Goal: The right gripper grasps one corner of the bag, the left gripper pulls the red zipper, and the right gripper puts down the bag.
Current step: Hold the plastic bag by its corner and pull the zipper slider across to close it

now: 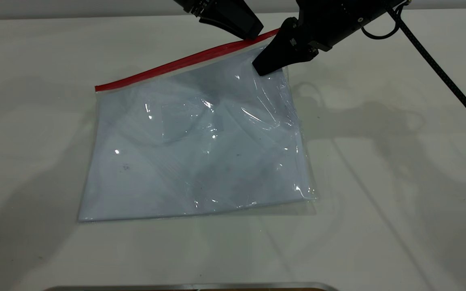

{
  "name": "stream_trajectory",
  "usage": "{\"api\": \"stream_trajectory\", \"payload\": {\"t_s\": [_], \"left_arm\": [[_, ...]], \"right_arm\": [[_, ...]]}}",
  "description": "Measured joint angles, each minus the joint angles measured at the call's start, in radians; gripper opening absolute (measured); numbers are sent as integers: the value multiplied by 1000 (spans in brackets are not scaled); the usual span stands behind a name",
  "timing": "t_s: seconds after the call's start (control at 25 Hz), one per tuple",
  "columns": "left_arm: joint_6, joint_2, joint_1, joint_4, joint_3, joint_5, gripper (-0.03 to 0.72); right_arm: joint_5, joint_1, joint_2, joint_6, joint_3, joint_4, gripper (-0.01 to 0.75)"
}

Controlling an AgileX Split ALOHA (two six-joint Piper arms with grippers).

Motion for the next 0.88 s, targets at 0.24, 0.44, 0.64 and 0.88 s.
{"api": "stream_trajectory", "payload": {"t_s": [0.24,0.44,0.64,0.88], "left_arm": [[0,2,0,18,0,0,357],[-1,3,0,28,0,0,262],[-1,3,0,30,0,0,236],[-2,3,0,61,0,0,234]], "right_arm": [[-1,0,0,0,0,2,33],[-1,0,0,-4,0,30,33],[-6,0,0,-8,0,37,33],[-6,0,0,-8,0,38,33]]}}
